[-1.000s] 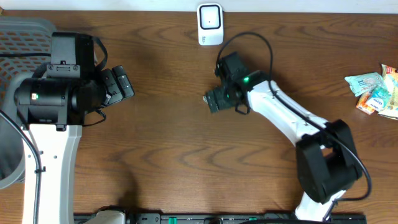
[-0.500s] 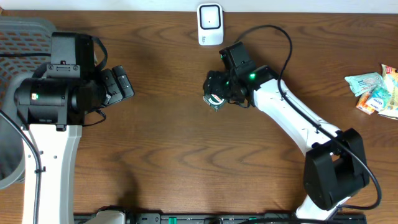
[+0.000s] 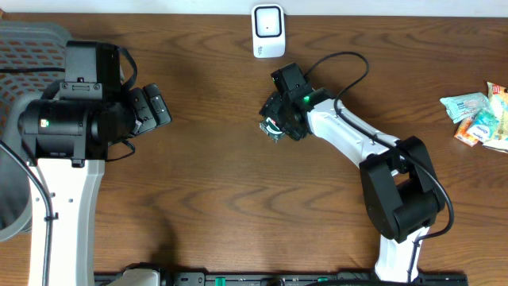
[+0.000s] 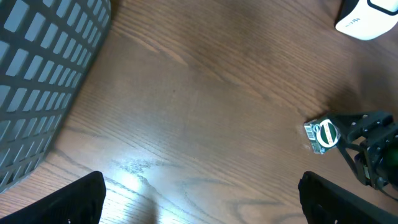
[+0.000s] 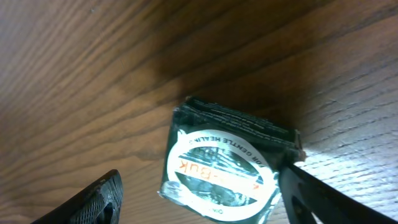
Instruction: Scan the item barcode
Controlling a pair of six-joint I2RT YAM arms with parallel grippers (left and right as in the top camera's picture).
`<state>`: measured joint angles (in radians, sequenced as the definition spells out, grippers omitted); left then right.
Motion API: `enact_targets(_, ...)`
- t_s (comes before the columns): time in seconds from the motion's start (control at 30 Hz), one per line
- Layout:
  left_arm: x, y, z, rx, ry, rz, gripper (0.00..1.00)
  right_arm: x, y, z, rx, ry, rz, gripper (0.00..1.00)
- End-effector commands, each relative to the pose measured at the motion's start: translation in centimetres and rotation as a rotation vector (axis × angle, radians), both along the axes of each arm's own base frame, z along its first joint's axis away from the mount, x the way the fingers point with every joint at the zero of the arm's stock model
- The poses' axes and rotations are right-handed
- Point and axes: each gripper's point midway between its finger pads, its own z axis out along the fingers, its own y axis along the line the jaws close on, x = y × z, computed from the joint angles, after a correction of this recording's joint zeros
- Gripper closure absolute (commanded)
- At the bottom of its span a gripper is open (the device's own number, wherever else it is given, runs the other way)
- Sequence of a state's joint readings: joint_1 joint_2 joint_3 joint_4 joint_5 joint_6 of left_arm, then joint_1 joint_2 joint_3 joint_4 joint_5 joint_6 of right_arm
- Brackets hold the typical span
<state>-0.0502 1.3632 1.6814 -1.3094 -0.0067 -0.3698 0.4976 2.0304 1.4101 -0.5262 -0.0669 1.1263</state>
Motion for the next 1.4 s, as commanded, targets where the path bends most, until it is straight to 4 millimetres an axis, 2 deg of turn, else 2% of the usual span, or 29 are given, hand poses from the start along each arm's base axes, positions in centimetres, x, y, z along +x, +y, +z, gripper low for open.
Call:
enact_targets(0.0, -0.1, 0.3, 0.2, 0.005, -0.004, 0.019, 0.02, -0.5, -0.9, -2.2, -0.033, 0.053, -0.059, 0.23)
enact_targets(0.2, -0.1, 0.3, 0.2, 0.005, -0.004, 0.019, 0.02, -1.5, -1.3, -2.7, -0.048, 0.099, -0.089, 0.22)
enact_targets(0.37, -0.1, 0.3, 0.2, 0.005, -0.004, 0.019, 0.02, -1.6, -3.1, -2.4, -0.100, 0.120, -0.116, 0.19)
enact_targets(0.53, -0.1, 0.3, 0.2, 0.005, -0.004, 0.020, 0.03, -0.5, -4.0, -0.1, -0.126, 0.089, -0.042, 0.11)
enact_targets(0.7, -0.1, 0.3, 0.2, 0.005, -0.004, 0.019, 0.02, -0.5, -4.2, 1.4, -0.147, 0.088, 0.009, 0.11)
enact_targets(0.97, -0.1, 0.3, 0.2, 0.005, -0.004, 0.019, 0.02, -1.5, -4.1, 0.7, -0.165, 0.124, 0.021, 0.30)
enact_targets(1.13, -0.1, 0.3, 0.2, 0.005, -0.004, 0.019, 0.03, -2.2, -3.4, 0.1, -0.178, 0.138, 0.041, 0.36)
enact_targets(1.27, -0.1, 0.3, 0.2, 0.005, -0.004, 0.020, 0.02, -2.5, -3.2, 0.1, -0.181, 0.145, 0.047, 0.51)
enact_targets(1.37, -0.1, 0.3, 0.2, 0.005, -0.004, 0.019, 0.02, -3.1, -3.3, -0.2, -0.191, 0.162, 0.054, 0.50)
